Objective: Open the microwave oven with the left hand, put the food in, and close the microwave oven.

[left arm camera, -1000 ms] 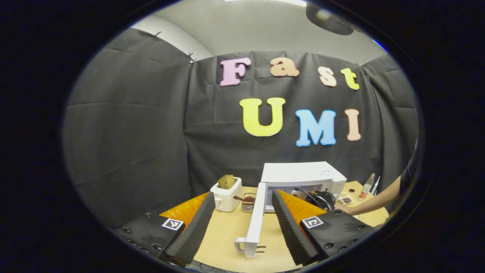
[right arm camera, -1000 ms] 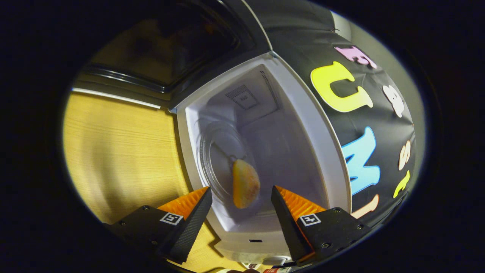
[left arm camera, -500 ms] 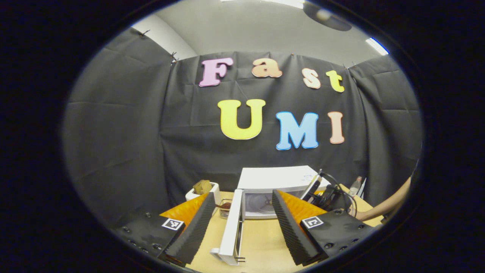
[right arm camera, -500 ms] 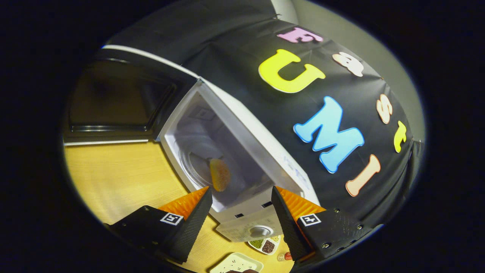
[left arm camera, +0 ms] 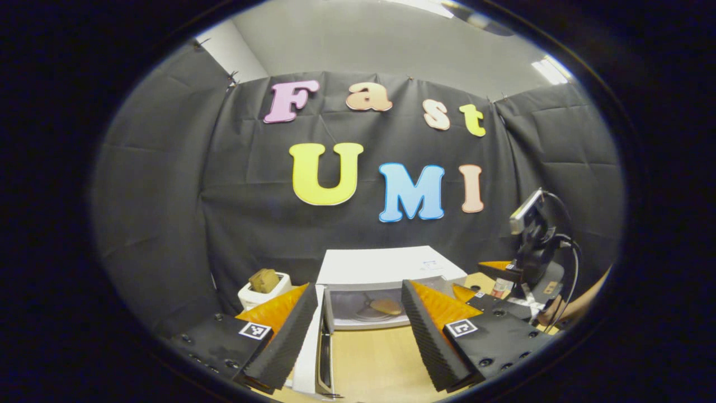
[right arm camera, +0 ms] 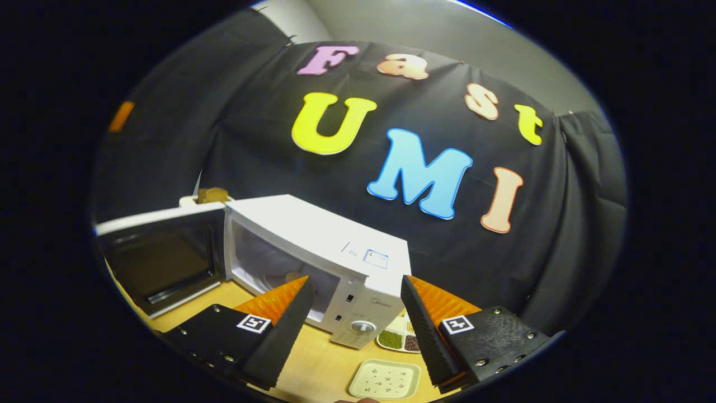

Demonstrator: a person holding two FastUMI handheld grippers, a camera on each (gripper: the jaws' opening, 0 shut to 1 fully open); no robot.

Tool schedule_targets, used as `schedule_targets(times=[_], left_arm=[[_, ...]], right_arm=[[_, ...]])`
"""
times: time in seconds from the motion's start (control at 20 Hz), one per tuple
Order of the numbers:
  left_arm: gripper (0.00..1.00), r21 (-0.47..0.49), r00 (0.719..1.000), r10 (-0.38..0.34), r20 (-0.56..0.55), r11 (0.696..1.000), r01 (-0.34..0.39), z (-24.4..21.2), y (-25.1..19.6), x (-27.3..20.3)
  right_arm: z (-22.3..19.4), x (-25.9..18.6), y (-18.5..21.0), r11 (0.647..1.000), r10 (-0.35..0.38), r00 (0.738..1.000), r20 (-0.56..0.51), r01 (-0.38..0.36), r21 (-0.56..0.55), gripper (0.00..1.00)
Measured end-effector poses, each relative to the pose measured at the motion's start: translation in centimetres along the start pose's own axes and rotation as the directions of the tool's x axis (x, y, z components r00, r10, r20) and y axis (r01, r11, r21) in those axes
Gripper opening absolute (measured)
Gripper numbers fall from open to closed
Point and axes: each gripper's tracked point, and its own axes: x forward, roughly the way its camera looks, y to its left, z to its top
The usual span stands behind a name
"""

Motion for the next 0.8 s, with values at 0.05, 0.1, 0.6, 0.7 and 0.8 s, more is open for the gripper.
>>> schedule_targets(times=[0.05,0.1,0.6,0.7,0.8], left_arm=[[0.97,0.013,1.000,-0.026,0.001,1.000,0.026,0.0,-0.4,0.1],[0.97,0.034,0.999,-0.045,0.007,0.998,0.045,0.3,-0.7,0.1],[0.97,0.051,0.982,-0.122,0.141,0.992,0.116,3.1,-1.3,-0.1],[0.97,0.043,0.981,-0.131,0.142,0.991,0.126,2.8,-1.2,-0.3],[0.98,0.020,0.981,-0.138,0.135,0.990,0.136,2.0,-0.7,-0.8]], right_arm=[[1.3,-0.4,-0.6,0.999,-0.018,1.000,0.017,0.017,0.038,0.95],[2.6,-0.9,-1.0,0.997,-0.034,0.999,0.031,0.032,0.071,0.95],[7.7,-9.6,-2.6,0.961,-0.201,0.975,0.098,0.177,0.214,0.95],[7.3,-11.1,-2.5,0.953,-0.220,0.972,0.085,0.196,0.232,0.95],[7.2,-12.3,-2.5,0.946,-0.242,0.967,0.084,0.216,0.241,0.95]])
